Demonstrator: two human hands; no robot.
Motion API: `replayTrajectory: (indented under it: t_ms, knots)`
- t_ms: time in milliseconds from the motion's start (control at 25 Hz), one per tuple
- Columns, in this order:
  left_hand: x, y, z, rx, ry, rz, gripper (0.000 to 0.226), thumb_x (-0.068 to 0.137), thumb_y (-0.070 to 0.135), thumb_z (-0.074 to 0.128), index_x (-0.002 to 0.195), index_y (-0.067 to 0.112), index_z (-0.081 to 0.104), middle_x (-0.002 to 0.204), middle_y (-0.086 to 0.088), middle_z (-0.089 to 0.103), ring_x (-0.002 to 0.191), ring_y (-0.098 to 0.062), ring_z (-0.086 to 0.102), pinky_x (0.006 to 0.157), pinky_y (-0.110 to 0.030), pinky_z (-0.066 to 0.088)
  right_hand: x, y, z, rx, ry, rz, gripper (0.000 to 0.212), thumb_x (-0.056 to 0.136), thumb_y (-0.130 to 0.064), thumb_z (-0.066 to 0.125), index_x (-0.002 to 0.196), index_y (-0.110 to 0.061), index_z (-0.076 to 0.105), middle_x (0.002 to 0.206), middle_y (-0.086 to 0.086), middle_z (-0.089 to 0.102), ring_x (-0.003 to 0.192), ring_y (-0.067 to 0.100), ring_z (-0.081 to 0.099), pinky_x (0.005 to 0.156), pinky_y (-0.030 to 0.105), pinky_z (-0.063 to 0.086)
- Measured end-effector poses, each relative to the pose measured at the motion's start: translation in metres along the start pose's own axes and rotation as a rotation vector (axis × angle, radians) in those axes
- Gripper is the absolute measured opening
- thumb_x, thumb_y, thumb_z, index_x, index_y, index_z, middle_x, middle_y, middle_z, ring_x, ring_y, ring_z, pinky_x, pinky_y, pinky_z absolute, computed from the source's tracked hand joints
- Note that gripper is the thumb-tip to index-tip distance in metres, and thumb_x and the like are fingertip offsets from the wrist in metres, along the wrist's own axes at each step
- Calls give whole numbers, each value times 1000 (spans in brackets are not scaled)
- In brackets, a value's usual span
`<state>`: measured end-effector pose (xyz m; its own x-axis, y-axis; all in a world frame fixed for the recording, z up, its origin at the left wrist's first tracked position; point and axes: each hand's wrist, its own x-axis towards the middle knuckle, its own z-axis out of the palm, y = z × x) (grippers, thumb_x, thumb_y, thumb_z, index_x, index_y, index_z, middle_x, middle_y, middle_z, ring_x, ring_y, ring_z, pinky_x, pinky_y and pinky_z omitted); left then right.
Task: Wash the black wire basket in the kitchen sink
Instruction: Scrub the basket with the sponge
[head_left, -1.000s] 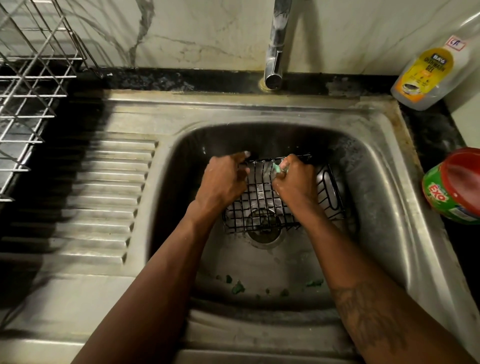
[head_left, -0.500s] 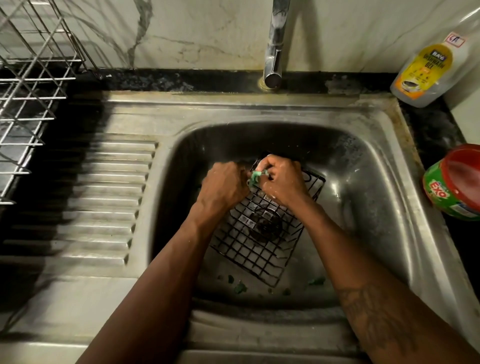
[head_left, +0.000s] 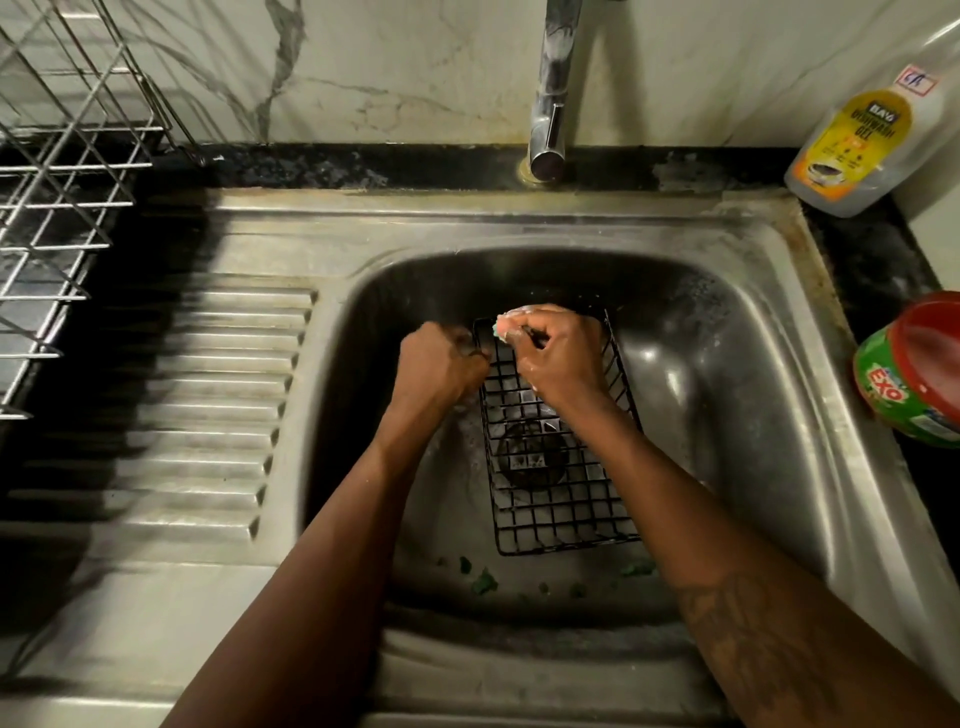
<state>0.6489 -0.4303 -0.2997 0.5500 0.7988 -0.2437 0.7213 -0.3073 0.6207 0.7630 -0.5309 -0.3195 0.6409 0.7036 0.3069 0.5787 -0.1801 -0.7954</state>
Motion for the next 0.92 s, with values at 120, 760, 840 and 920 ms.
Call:
replayTrajectory:
  t_ms: [120, 760, 840, 920]
  knots:
    - [5, -1, -5, -114, -188, -119, 13, 88, 17, 69, 93, 9, 77, 68, -3, 76, 62, -15, 76, 65, -29, 64, 1, -7, 17, -62, -97, -100, 29, 89, -2, 70, 117, -6, 74, 109, 8, 76, 99, 12, 70, 92, 26, 57]
    - [20, -1, 12, -203, -342, -447, 28, 81, 31, 80, 101, 13, 73, 73, 1, 79, 75, -11, 77, 87, -31, 62, -4, 0, 17, -424, -126, 49, 12, 98, -17, 60, 97, -11, 70, 93, 6, 62, 72, 19, 61, 55, 30, 48]
    - [23, -4, 15, -169, -336, -452, 29, 79, 39, 80, 99, 19, 73, 76, 7, 79, 79, -5, 76, 81, -27, 61, -6, -7, 28, -490, -189, -88, 11, 97, -13, 61, 95, -11, 72, 90, 8, 61, 69, 19, 58, 53, 26, 44]
    - [24, -7, 16, -182, -327, -484, 36, 78, 42, 81, 104, 19, 72, 77, 7, 79, 81, -6, 75, 82, -26, 60, 3, 6, 13, -488, -100, -14, 16, 92, -4, 62, 101, -10, 74, 94, 11, 64, 74, 22, 61, 58, 28, 51]
